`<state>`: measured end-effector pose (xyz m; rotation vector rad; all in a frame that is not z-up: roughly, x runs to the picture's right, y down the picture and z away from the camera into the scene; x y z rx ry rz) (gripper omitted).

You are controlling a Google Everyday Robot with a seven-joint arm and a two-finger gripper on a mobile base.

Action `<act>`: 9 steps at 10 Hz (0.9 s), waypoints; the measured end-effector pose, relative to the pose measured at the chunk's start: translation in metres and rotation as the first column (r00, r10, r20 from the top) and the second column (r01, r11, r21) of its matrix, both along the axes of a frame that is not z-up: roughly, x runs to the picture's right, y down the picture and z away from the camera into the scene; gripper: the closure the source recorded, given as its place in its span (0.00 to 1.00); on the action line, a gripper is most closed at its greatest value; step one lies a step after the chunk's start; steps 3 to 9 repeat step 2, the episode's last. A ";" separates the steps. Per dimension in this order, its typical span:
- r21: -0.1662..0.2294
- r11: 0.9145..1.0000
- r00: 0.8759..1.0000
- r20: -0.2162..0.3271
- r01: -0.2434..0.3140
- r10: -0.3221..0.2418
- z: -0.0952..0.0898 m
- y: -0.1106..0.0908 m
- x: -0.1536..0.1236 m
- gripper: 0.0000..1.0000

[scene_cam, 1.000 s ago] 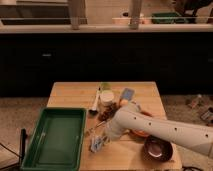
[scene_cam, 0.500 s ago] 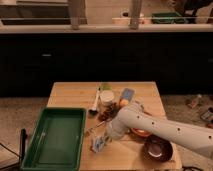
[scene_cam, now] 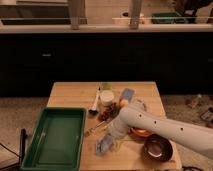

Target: Place towel in table surface

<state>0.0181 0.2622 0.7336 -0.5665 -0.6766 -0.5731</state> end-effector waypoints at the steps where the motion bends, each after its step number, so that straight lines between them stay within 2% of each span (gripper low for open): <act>1: 0.001 1.000 1.000 -0.005 0.006 -0.006 -0.002 -0.001 0.001 0.20; 9: 0.003 1.000 1.000 -0.012 0.009 -0.009 -0.004 -0.003 0.003 0.20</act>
